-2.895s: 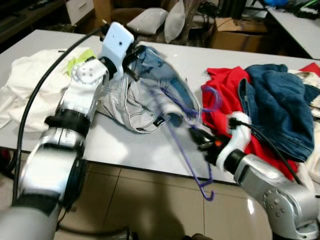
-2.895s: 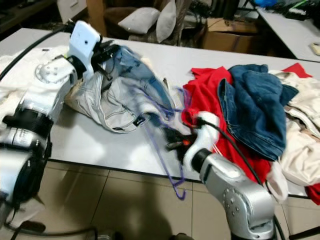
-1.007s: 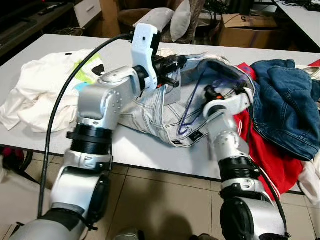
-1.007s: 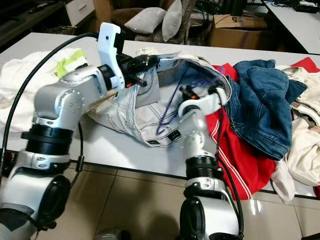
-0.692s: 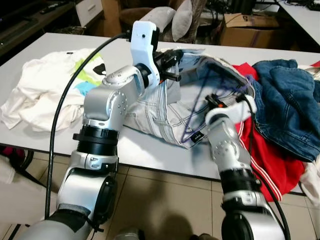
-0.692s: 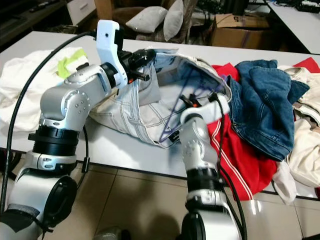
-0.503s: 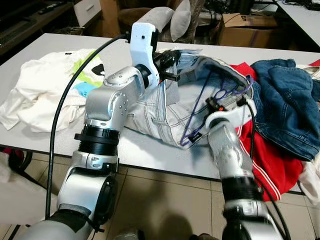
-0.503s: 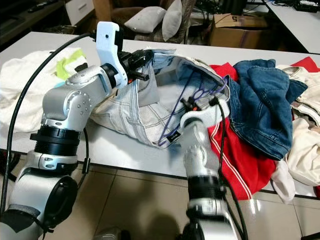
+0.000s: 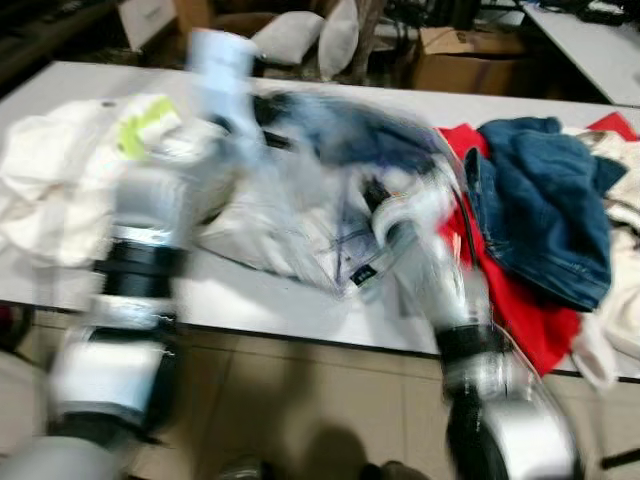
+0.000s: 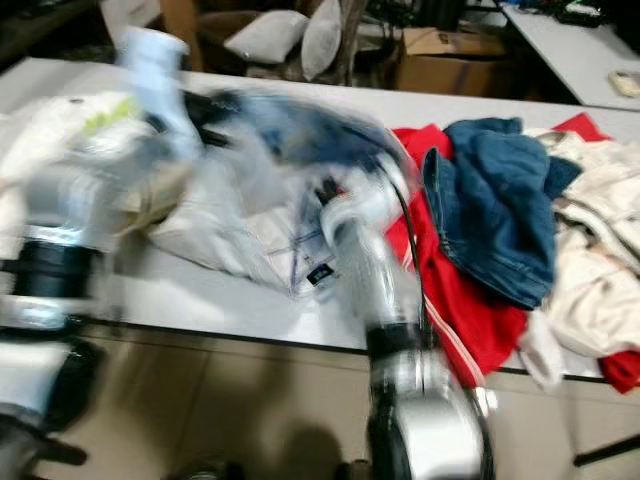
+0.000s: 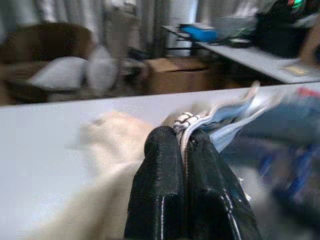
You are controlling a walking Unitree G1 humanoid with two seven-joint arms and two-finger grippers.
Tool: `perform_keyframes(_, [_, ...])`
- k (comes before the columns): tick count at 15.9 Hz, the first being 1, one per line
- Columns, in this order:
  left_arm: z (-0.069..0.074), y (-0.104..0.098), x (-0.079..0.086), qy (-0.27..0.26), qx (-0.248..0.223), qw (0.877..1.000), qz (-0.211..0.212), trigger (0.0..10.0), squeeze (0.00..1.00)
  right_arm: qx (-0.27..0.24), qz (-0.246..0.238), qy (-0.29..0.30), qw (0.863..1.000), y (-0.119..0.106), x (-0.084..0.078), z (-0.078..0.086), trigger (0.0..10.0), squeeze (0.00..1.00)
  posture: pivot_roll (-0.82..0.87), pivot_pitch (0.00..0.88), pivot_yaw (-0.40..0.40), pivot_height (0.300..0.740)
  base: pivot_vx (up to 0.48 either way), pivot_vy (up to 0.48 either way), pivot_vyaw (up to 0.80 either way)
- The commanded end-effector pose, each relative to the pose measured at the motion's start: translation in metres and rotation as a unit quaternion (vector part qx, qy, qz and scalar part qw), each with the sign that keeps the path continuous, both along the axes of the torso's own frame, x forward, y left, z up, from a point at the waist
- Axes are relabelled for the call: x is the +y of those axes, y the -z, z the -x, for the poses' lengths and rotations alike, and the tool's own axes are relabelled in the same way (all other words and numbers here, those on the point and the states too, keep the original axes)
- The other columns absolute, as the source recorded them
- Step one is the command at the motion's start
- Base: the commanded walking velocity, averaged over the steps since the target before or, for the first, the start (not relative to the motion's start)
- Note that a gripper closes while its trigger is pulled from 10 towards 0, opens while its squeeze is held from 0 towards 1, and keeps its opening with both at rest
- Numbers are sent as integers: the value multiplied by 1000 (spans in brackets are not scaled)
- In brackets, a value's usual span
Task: Hang hanger
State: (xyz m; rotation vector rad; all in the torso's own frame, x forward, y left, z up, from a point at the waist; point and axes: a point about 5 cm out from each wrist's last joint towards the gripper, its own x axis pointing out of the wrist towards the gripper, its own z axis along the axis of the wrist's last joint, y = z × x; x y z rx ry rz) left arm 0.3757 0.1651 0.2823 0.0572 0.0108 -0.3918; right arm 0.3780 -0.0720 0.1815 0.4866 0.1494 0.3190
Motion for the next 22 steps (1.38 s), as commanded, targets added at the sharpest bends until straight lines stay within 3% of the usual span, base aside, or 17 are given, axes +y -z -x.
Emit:
perform_keyframes(1, [4,-4,15,2,0,1000,-29,0,0,-36,12,-39,999,-16,7,-6,10000,0,50,0,-85,740,0,0,0])
perform_keyframes(2, [17,-10,21,44,11,997,-55,0,0,-62,-2,-86,994,-37,19,-10,10000,0,62,0,-101,740,0,0,0])
perform_keyframes(3, [28,-15,16,91,19,994,-57,0,0,-80,-13,-119,990,-50,30,-10,10000,0,72,0,-109,740,0,0,0])
perform_keyframes(5, [46,-30,-12,176,18,984,3,0,0,-98,-55,-165,980,-67,44,-9,10000,0,87,0,-119,740,0,0,0])
perform_keyframes(8, [42,-46,-62,232,10,963,134,0,0,-66,-60,-131,987,-48,29,-16,10000,0,74,0,-95,740,0,0,0])
perform_keyframes(11, [33,-52,-90,232,20,955,182,0,0,-35,-47,-107,993,-18,9,-13,10000,0,39,0,-47,740,0,0,0])
perform_keyframes(14, [19,-41,-99,177,56,962,199,0,0,25,-71,-62,995,27,-11,-2,10000,0,13,0,-5,740,0,0,0])
perform_keyframes(19, [11,-32,-97,122,54,969,207,0,0,64,-136,-26,988,53,-5,14,10000,0,21,0,15,740,0,0,0])
perform_keyframes(20, [8,-30,-99,112,60,970,209,0,0,94,-148,-14,984,71,-1,23,10000,0,22,0,20,740,0,0,0])
perform_keyframes(22, [6,-32,-100,103,56,969,216,0,0,122,-123,-2,985,87,-1,30,10000,0,22,0,19,740,0,0,0])
